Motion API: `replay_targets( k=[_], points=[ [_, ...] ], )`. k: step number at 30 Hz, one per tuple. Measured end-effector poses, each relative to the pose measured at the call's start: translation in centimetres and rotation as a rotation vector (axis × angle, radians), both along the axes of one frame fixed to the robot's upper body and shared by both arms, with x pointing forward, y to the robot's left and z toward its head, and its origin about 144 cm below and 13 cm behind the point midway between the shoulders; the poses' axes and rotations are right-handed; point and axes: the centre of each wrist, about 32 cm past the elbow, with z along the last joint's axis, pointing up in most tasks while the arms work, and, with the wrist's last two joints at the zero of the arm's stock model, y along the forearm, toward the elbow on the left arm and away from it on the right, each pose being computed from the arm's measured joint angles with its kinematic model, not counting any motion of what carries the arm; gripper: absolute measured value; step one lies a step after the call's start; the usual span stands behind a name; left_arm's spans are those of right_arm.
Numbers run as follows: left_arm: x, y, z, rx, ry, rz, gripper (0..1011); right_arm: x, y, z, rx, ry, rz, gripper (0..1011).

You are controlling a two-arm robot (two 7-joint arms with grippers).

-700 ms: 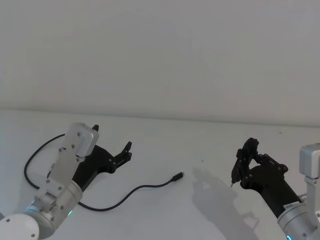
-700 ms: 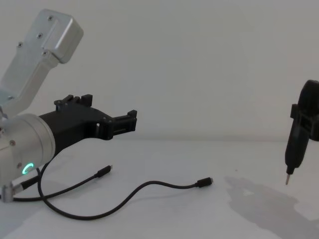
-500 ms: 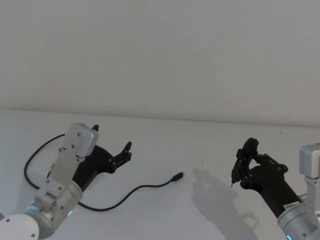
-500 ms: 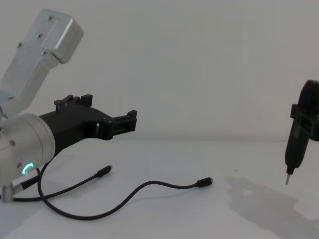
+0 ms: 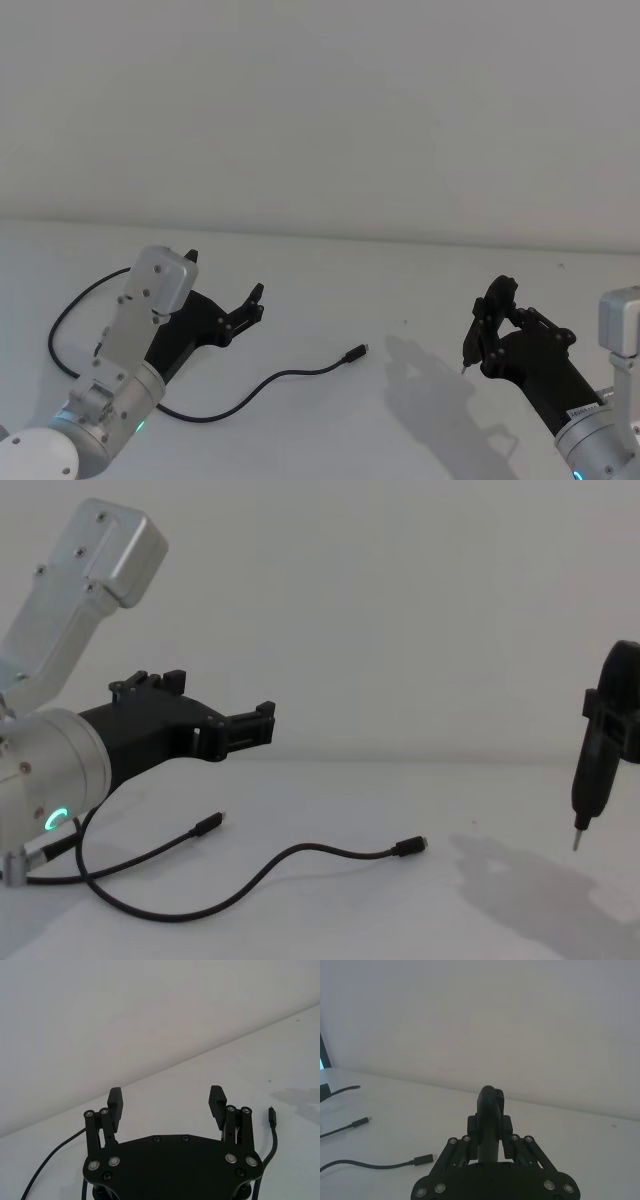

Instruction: Pick up the data cable with the one hand.

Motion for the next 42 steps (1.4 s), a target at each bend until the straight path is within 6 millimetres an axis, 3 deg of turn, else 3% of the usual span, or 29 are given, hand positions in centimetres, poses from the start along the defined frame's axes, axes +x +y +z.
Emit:
replay_targets(
  k=[26,42],
  points=[
    [0.1,0.0,0.0,0.000,0.001,0.000,1001,0.0,0.0,0.0,0.000,0.000,0.000,274],
    [2.5,-0.4,0.5,0.010,0.029,-0.121,1002,0.0,0.0,0.0,0.000,0.000,0.000,275]
  ],
)
